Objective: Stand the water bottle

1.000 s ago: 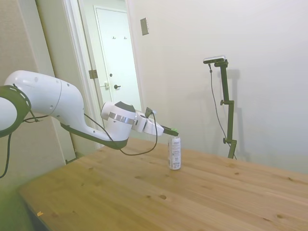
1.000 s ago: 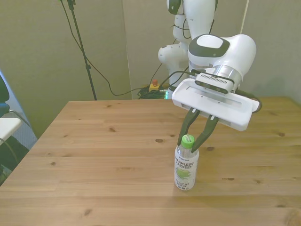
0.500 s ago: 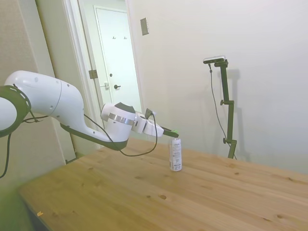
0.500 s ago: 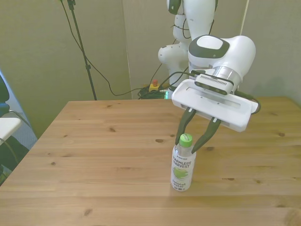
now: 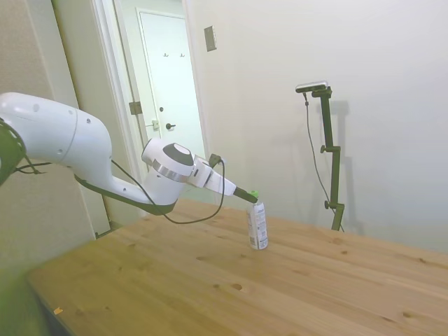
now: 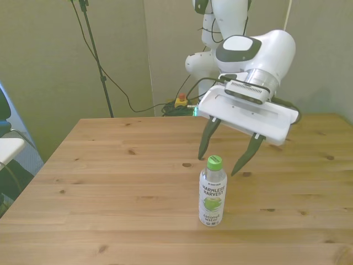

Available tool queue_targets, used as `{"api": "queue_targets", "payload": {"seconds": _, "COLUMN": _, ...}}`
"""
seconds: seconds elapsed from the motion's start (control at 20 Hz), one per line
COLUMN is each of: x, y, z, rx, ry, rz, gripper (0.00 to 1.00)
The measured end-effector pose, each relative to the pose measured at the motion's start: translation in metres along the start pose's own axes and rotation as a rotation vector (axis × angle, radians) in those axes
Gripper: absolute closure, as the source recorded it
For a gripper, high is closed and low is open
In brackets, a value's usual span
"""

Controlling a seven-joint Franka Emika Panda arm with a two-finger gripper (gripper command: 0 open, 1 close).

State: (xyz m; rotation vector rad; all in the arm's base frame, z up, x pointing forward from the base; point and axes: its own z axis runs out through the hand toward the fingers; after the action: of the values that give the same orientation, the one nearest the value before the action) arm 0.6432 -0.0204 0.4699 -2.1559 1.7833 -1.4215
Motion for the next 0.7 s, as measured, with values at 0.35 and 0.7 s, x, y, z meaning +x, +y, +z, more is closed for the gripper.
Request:
{"api": "queue_targets", "payload": {"seconds": 0.35, "x": 0.041, "y": 0.049, "z": -0.053, "rx": -0.085, "ry": -0.206, "rz": -0.105, "gripper": 0.00}}
{"api": "queue_targets", "payload": {"seconds": 0.7, "x": 0.056, "y": 0.098, "z": -0.092, "rx": -0.194, "ry": -0.492, "rz": -0.275, "gripper": 0.00}}
